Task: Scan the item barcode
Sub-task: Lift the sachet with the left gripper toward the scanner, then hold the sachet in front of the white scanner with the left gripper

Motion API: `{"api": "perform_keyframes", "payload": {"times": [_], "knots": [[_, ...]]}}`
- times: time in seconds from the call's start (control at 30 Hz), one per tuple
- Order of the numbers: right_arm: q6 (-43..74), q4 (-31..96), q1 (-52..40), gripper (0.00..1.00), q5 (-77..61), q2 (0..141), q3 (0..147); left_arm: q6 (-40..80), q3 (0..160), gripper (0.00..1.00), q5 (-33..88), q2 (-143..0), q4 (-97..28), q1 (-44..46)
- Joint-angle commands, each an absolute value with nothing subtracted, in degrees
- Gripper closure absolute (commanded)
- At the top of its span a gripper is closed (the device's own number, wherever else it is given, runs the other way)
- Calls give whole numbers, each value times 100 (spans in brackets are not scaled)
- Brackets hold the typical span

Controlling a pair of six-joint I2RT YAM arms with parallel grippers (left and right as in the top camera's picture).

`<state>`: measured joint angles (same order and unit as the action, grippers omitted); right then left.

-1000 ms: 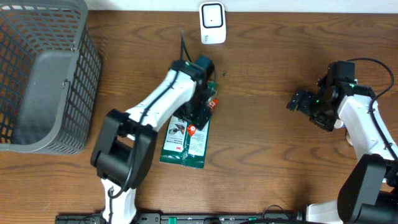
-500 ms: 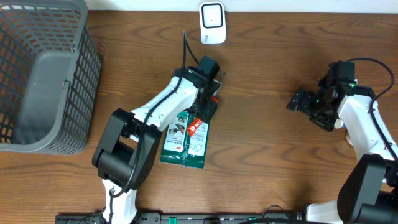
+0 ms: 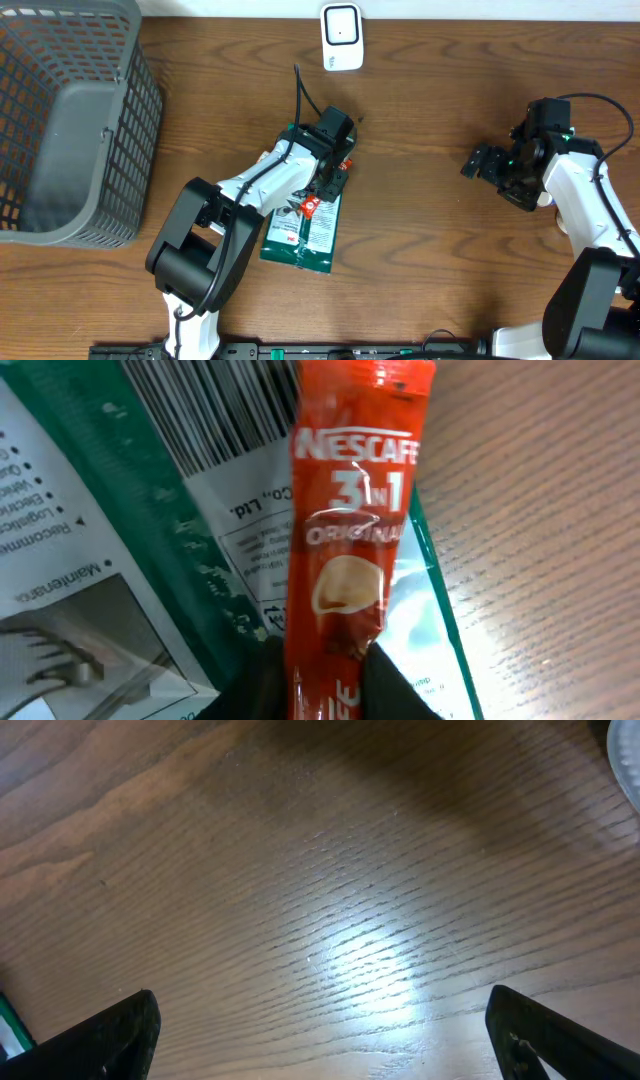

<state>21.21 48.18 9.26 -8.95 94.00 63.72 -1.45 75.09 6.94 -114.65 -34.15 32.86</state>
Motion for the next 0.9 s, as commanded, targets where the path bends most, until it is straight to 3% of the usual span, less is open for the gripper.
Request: {"api": "perform_keyframes", "payload": {"times": [0.0, 0.07, 0.1, 0.13, 0.6, 0.87], "knots": [[2051, 4821, 932, 1, -840, 9279, 6351, -73, 7323, 79, 982, -11585, -3459, 3411], [2051, 4818, 932, 1, -840, 9279, 6351, -75, 7323, 81, 978, -11585, -3454, 3450], [2051, 4821, 932, 1, -840, 9279, 6351, -75, 7323, 91, 974, -11585, -3450, 3468], [2051, 4821, 932, 1, -840, 9279, 6351, -73, 7323, 92, 956, -11585, -3441, 3476], [2051, 4821, 932, 1, -838, 9279, 6351, 19, 7594, 93, 513, -10016, -3520, 3441], [2051, 4821, 934, 1, -838, 9279, 6351, -209, 8530, 93, 2191, -9843, -4257, 2921]]}}
